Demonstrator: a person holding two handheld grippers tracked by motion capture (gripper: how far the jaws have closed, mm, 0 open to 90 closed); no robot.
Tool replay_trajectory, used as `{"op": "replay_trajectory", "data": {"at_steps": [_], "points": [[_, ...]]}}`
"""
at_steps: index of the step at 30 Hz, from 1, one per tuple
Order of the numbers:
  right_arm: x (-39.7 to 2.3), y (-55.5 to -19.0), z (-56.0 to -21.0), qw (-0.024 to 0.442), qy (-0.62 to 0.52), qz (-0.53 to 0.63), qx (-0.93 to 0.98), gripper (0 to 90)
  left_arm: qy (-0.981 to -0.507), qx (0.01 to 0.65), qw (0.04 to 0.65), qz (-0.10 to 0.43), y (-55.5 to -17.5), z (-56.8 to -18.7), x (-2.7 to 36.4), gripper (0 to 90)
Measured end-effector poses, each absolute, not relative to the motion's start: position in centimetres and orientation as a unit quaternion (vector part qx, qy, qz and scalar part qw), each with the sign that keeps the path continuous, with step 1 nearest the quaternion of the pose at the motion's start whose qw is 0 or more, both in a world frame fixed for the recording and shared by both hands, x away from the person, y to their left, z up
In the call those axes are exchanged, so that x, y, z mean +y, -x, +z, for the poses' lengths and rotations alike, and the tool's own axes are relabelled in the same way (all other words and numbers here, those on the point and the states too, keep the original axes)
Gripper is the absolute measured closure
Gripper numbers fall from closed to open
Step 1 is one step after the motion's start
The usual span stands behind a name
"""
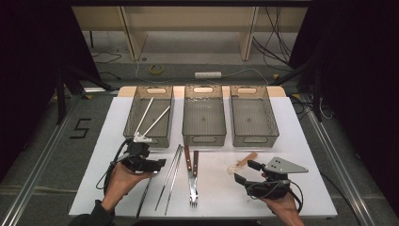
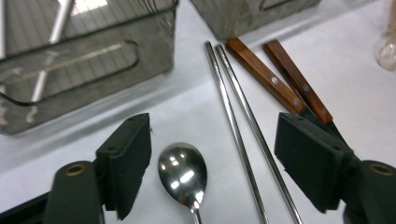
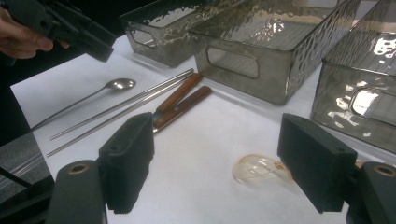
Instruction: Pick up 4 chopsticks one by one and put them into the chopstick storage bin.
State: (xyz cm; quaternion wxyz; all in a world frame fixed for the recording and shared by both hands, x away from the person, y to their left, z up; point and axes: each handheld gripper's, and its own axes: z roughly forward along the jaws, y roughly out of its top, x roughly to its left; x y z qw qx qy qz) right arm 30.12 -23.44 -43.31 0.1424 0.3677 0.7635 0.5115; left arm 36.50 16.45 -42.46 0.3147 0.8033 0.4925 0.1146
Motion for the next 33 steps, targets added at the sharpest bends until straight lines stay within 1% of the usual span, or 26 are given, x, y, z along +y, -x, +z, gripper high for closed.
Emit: {"op": "replay_trajectory", "data": {"at_steps": [10, 23, 33], "points": [[-23.4, -30.1, -43.3, 0.143, -0.368, 0.51, 0.764, 28.3, -0.819, 0.481, 0.297, 0.094, -35.4, -43.2, 15.4, 39.9], [-23.5, -30.1, -43.3, 0.145, -0.37, 0.51, 0.763, 28.3, -0.801, 0.495, 0.317, 0.115, -32.7, -44.7, 14.3, 51.5], [-23.4, -30.1, -43.4, 0.144, -0.371, 0.51, 0.763, 28.3, -0.803, 0.5, 0.304, 0.109, -32.4, -45.8, 13.9, 61.1]]}}
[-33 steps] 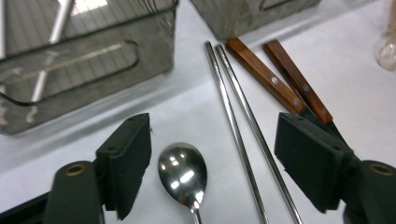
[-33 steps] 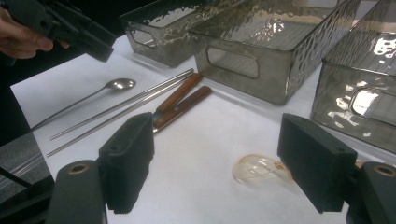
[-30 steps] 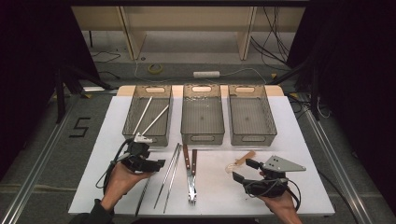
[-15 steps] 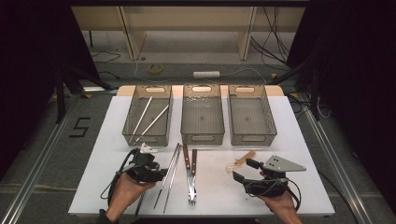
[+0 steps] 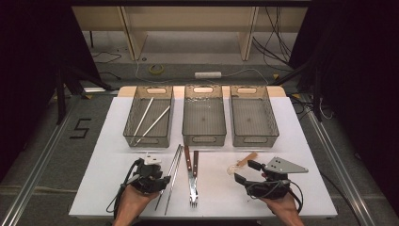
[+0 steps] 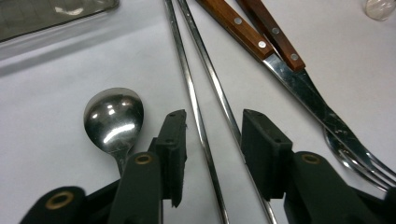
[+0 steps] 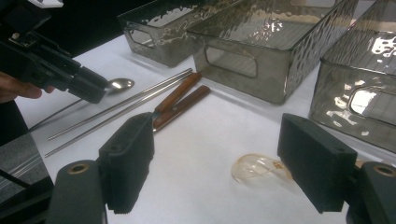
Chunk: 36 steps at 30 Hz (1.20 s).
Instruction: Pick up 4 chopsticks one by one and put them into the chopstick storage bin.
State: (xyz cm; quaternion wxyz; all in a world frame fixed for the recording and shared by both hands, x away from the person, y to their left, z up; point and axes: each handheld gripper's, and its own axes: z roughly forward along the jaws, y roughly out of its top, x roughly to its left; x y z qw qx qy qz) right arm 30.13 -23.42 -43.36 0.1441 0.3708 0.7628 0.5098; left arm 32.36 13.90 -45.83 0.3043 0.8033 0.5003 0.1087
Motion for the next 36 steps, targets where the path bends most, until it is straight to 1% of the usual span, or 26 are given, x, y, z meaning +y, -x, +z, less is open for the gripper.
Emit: {"op": "replay_trajectory", "data": {"at_steps": [4, 9, 15, 18, 25, 36], "points": [[-23.4, -30.1, -43.4, 0.145, -0.37, 0.51, 0.763, 28.3, -0.808, 0.498, 0.296, 0.109, -32.4, -46.2, 13.8, 63.1], [-23.4, -30.1, -43.4, 0.145, -0.37, 0.51, 0.763, 28.3, -0.808, 0.502, 0.289, 0.107, -32.8, -46.8, 13.6, 67.7], [-23.4, -30.1, -43.4, 0.145, -0.369, 0.509, 0.764, 28.3, -0.813, 0.498, 0.284, 0.108, -32.8, -47.2, 13.3, 68.9], [-23.4, -30.1, -43.4, 0.145, -0.369, 0.509, 0.764, 28.3, -0.812, 0.497, 0.284, 0.108, -32.8, -47.3, 13.1, 71.4], [-23.4, -30.2, -43.4, 0.145, -0.369, 0.509, 0.764, 28.3, -0.816, 0.496, 0.276, 0.109, -32.8, -47.4, 12.8, 74.1], [-23.4, -30.2, -43.4, 0.145, -0.369, 0.508, 0.764, 28.3, -0.817, 0.497, 0.273, 0.109, -32.9, -47.7, 12.6, 76.9]]}}
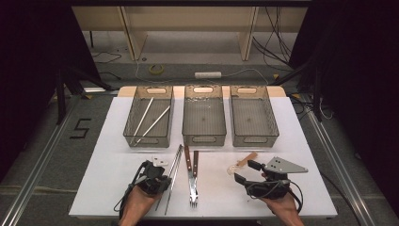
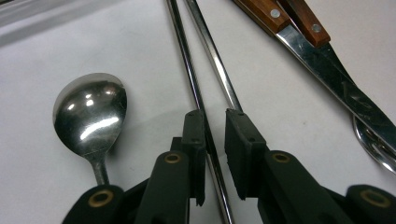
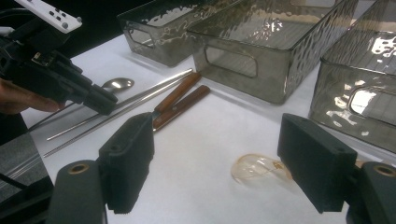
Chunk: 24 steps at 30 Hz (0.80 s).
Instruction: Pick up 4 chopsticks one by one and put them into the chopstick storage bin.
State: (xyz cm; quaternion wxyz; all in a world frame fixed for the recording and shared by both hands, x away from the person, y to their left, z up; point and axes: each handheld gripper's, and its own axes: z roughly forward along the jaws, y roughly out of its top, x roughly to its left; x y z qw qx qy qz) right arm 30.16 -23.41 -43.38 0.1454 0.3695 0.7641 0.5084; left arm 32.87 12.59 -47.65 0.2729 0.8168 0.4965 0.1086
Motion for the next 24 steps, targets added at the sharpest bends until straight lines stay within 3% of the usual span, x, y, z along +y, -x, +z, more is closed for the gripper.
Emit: {"op": "replay_trajectory", "data": {"at_steps": [24], "points": [[-23.3, -30.17, -43.4, 0.145, -0.37, 0.506, 0.765, 28.3, -0.811, 0.507, 0.269, 0.114, -32.97, -47.72, 12.53, 83.2]]}}
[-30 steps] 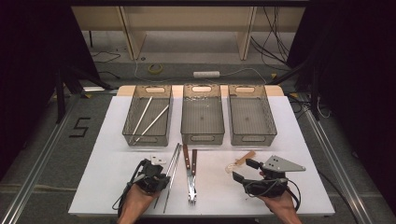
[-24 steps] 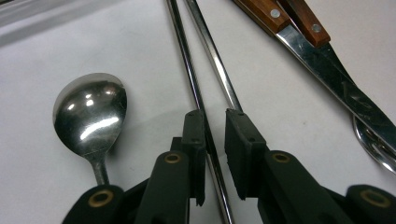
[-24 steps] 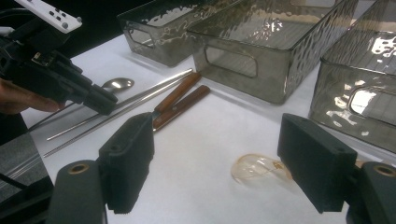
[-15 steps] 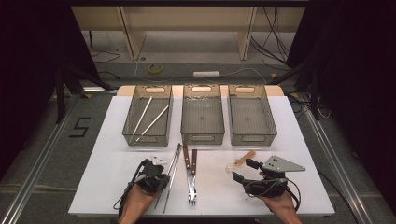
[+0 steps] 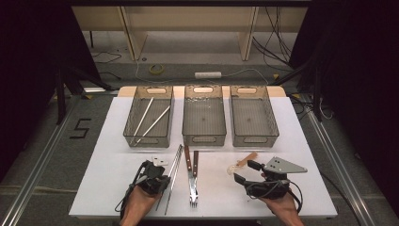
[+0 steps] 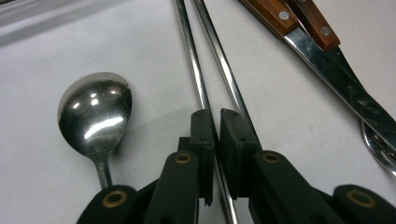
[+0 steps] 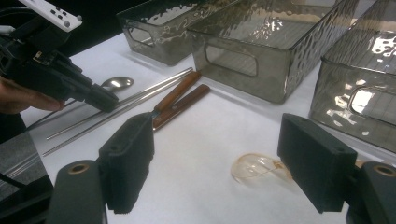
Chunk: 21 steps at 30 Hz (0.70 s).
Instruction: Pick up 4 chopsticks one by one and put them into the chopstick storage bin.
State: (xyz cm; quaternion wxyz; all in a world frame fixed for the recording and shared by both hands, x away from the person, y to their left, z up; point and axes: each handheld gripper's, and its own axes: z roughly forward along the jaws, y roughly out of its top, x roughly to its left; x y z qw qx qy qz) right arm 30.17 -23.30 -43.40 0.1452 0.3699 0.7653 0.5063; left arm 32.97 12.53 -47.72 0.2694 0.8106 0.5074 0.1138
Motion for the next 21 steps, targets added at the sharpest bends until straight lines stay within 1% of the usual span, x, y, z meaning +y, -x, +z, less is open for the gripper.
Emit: {"op": "replay_trajectory", "data": {"at_steps": [10, 21], "points": [[-23.34, -30.19, -43.42, 0.145, -0.37, 0.506, 0.765, 28.3, -0.803, 0.52, 0.273, 0.098, -33.22, -47.65, 12.86, 84.2], [-23.29, -30.2, -43.44, 0.146, -0.37, 0.506, 0.765, 28.3, -0.795, 0.535, 0.264, 0.108, -32.94, -47.64, 12.46, 83.0]]}}
